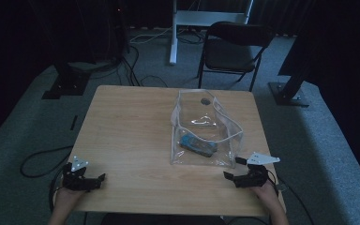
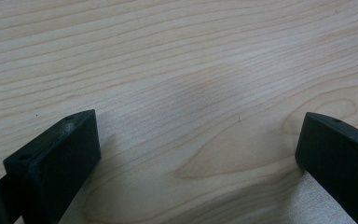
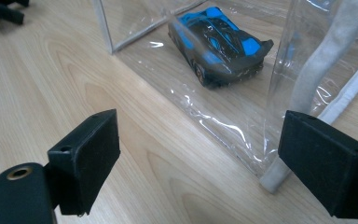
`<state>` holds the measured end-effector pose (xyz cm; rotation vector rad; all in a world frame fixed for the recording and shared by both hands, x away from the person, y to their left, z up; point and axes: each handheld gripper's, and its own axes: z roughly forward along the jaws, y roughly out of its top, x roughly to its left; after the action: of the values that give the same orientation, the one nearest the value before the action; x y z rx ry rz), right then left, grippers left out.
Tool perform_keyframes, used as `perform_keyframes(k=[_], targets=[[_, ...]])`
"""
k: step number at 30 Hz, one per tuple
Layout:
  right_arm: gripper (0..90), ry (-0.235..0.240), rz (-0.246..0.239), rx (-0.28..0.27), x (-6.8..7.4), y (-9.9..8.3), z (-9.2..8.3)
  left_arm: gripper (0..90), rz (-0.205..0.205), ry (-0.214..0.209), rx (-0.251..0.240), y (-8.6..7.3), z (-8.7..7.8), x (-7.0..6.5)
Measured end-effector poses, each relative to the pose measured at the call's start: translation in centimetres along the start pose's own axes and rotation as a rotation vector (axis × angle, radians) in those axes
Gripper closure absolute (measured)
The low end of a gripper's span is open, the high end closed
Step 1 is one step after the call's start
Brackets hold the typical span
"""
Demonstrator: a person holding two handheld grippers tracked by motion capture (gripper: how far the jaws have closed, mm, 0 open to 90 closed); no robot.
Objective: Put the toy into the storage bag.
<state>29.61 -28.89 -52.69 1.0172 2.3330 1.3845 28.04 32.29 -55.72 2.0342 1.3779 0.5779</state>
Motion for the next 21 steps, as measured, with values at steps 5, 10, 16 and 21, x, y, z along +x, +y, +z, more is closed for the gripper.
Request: perform_keyframes(k=[5,10,16,21], targets=[[11.7,0.016,-0.012,0.010,0.1,-0.8,-0.1,0.3,0.001,0.000,0.000,0.0,0.0,0.0],[11.7,0.000,0.002,0.036,-0.3,-1.7,-0.2,0.3,0.000,0.000,0.000,0.0,0.0,0.0],[11.7,-0.041,0.029,0.065,-0.7,-2.7,-0.3,0.3,0.000,0.000,0.000,0.0,0.0,0.0],[11.1,-0.127,0.054,0.079,-1.2,-3.2,-0.3,0.3,0.001,0.000,0.000,0.0,0.0,0.0]])
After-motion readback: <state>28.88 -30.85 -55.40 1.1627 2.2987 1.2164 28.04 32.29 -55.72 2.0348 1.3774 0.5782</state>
